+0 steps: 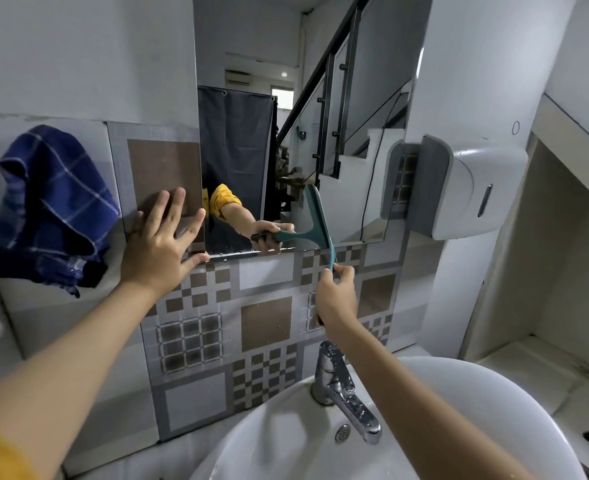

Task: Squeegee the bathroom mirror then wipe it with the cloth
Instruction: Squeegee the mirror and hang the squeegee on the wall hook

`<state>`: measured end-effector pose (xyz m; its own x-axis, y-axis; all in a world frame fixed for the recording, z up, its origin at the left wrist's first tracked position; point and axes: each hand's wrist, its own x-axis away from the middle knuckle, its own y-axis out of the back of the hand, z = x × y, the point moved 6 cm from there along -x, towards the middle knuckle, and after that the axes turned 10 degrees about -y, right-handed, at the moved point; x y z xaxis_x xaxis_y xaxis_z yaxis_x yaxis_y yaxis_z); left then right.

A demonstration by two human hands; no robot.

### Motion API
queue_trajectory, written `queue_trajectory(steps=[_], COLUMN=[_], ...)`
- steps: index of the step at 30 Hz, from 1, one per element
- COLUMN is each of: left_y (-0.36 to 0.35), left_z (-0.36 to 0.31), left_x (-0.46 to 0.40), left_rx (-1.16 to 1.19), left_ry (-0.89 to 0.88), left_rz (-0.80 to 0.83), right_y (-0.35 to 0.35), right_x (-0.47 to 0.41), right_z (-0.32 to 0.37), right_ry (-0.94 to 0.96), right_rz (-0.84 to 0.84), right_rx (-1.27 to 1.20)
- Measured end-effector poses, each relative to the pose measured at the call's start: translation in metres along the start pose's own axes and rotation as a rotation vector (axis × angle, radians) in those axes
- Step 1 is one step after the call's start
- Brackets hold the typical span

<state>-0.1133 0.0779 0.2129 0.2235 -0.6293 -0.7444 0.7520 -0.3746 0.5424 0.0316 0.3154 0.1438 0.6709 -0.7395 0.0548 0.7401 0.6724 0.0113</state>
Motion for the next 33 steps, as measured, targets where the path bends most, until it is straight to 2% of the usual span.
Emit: queue_trajectory(steps=[21,33], left_y=[-0.003,0.003], left_z=[0.001,0.009], left_x=[-0.001,0.002], left_rx=[0.015,0.226], left_ry=[-0.008,0.049], left_rz=[0.014,0.088], right_y=[-0.093,-0.105], right_x=[0.069,0.083], right_z=[-0.026,-0.037], right_ry=[0.095,0.162], right_rz=[0.057,0.071], right_rx=[-0.097,-0.019])
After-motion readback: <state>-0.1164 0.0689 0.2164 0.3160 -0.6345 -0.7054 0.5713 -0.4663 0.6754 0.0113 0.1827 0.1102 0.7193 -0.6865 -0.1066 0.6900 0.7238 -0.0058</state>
